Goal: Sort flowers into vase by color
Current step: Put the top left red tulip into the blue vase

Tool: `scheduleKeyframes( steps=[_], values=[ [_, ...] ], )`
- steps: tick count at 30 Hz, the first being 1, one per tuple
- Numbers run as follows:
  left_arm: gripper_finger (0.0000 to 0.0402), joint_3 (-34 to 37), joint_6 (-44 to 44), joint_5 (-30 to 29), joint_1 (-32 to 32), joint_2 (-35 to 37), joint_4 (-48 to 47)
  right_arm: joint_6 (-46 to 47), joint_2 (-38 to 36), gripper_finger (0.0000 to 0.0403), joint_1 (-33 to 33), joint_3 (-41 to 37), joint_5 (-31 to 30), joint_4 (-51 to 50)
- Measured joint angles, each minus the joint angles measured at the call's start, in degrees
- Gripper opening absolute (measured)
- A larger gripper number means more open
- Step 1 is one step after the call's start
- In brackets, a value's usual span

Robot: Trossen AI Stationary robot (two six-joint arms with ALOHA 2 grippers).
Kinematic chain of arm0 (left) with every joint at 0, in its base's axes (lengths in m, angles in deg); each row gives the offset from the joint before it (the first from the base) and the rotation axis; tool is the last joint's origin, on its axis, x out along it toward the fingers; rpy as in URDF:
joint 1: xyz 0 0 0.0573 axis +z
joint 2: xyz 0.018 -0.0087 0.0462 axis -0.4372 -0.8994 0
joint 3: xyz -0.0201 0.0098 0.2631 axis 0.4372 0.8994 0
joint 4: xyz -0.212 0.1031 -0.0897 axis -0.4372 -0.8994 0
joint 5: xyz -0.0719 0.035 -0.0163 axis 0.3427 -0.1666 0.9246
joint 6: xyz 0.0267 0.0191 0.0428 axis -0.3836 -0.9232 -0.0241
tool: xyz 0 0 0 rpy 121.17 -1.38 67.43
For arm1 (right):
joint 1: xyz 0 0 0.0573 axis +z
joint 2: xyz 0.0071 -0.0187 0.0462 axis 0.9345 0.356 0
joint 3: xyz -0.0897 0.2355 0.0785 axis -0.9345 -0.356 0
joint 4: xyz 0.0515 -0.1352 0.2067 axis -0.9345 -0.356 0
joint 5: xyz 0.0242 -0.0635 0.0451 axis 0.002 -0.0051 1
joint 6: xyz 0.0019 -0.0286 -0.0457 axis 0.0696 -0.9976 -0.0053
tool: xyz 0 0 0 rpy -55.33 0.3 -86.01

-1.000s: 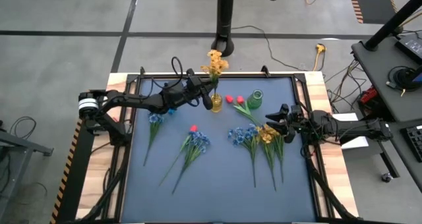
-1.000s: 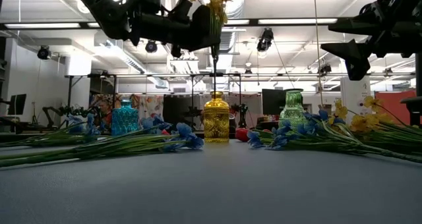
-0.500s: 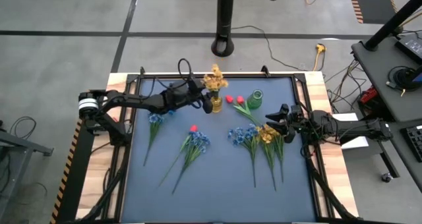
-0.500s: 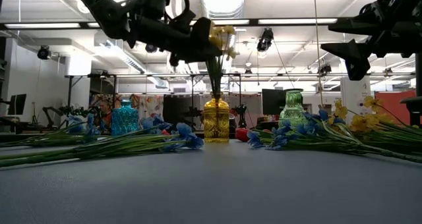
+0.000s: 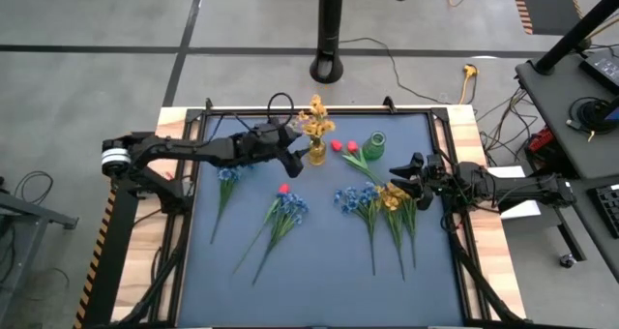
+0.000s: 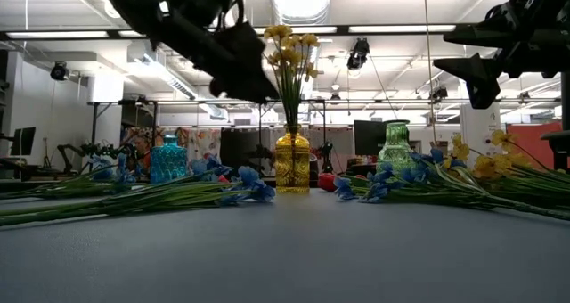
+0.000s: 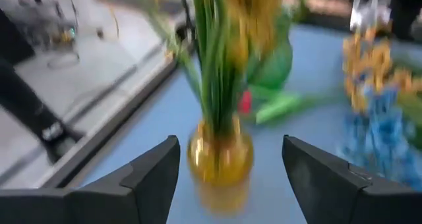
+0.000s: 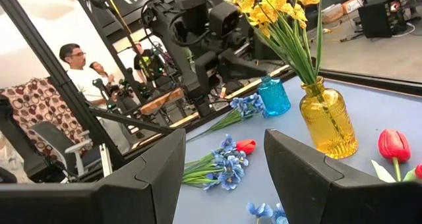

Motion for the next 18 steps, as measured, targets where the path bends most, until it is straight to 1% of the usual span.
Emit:
scheduleKeyframes(
  steps=[4,9,12,14,18],
  values=[
    [0.0249,0.0,4.33,0.0,-2.08,4.76,-11.05,2.73,0.1,0.0199,0.0,-0.02,0.06,-0.22],
    [0.0249,0.0,10.26,0.0,-7.62,9.47,-23.13,6.94,2.16,0.0199,0.02,-0.02,0.9,-0.26],
    [0.0249,0.0,14.8,-0.01,-11.52,11.12,-27.01,8.51,4.52,0.0199,0.02,-0.02,2.08,-0.19],
    [0.0249,0.0,17.7,-0.48,-14.27,11.74,-28.21,9.94,6.3,0.0199,0.02,-0.02,2.2,-0.12],
    [0.0249,0.0,22.39,-1.41,-18.91,12.13,-30.46,10.38,10.65,0.0199,0.64,1.57,4.53,0.03]
  ],
)
